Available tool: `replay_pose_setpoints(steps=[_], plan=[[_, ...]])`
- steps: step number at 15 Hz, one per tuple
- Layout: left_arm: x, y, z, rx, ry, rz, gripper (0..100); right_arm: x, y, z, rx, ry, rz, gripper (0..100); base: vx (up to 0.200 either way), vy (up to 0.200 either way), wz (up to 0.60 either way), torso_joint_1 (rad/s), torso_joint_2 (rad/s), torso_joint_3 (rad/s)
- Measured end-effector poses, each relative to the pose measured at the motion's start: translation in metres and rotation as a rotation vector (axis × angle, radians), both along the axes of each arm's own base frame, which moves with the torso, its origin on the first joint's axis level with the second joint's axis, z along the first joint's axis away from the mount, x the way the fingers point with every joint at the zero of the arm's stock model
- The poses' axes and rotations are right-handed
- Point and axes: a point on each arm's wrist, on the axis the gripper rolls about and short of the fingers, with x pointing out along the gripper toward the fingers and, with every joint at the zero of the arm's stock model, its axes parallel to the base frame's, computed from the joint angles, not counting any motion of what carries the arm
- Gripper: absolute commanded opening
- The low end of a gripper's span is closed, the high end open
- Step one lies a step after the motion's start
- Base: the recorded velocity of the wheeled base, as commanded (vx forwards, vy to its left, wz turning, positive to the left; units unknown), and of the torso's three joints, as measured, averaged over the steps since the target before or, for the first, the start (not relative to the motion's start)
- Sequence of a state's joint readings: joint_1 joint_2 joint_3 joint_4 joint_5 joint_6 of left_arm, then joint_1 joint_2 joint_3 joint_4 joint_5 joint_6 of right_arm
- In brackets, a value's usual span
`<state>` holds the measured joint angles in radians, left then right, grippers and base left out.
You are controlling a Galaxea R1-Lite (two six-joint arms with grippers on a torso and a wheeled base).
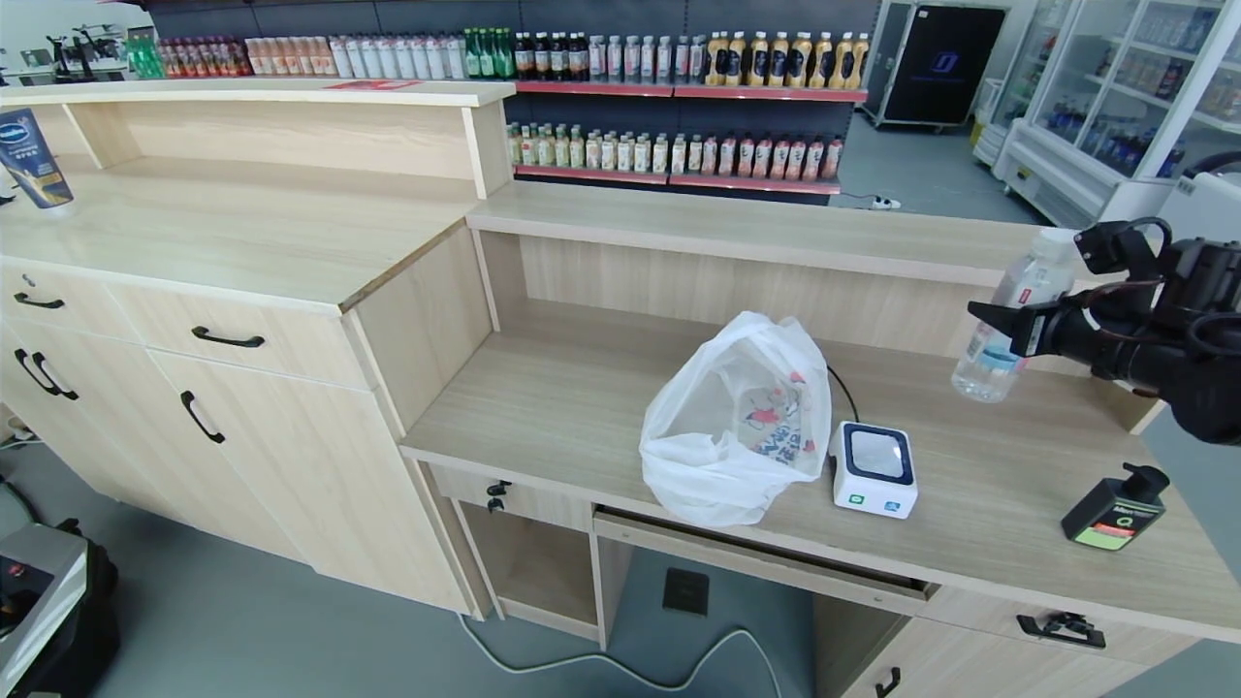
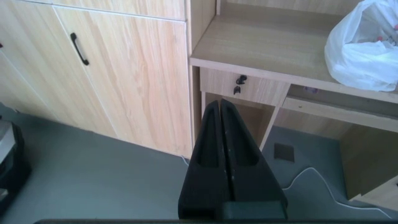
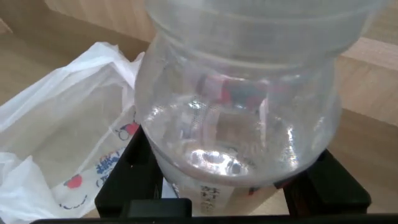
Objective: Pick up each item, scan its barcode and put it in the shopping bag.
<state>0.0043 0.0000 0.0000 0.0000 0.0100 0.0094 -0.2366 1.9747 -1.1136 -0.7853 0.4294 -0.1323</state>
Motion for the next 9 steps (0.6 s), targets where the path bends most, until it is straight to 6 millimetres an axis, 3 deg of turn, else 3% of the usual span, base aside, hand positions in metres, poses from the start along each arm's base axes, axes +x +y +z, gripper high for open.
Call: replay_pose_setpoints(steps=[7, 9], plan=[[0.0, 0.0, 0.0, 0.0, 0.0, 0.001, 0, -0.023, 0.038, 0.01, -0.079, -0.022, -0.358, 0, 0.0, 0.0, 0.0, 0.0, 0.0, 0.0], [0.0, 0.0, 0.0, 0.0, 0.0, 0.0, 0, -0.026, 0.044, 0.011, -0.137, -0.023, -0.345, 0, 0.0, 0.0, 0.6, 0.0, 0.0, 0.002]])
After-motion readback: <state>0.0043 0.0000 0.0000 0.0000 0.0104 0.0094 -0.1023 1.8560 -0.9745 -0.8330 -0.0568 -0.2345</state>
